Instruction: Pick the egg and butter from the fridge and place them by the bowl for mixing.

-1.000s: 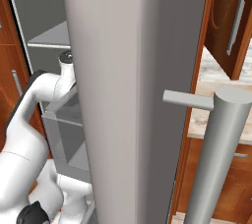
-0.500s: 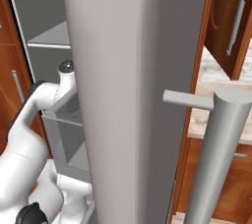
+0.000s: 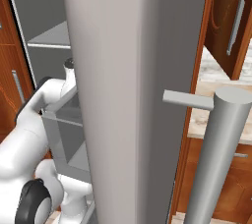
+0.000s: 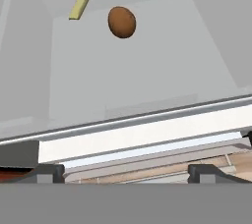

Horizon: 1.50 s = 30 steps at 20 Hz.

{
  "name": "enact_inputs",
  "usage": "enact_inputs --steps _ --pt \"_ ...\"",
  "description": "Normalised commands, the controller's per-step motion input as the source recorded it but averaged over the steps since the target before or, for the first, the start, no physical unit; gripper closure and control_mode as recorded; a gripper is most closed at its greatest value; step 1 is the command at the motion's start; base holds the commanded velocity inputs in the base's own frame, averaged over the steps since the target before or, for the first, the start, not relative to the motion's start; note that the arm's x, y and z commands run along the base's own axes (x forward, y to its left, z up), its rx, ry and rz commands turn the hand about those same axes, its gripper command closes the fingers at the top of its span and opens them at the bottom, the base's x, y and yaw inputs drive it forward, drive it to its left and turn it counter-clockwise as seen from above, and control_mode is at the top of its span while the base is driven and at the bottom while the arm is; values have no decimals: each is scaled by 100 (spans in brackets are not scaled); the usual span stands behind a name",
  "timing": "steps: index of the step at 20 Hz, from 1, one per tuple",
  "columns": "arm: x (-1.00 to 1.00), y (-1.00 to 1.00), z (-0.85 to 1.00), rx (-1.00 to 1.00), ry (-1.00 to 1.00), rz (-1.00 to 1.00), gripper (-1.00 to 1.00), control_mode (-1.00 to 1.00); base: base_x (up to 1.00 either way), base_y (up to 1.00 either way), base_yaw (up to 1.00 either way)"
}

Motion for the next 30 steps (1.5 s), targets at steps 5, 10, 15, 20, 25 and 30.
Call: enact_inputs --steps 5,10,15,20,25,30 --pt "27 -8 -2 -5 5 0 -100 -100 0 0 0" --pt "22 -13 -7 -6 2 0 -100 -100 0 0 0" --pt "12 -14 -6 -3 1 0 -100 -100 0 0 0" --pt "5 -5 -11 0 2 5 -100 -100 0 0 0" --pt "17 0 -9 0 -2 10 -100 -100 0 0 0" --pt "22 0 -1 0 -1 8 -100 -100 0 0 0"
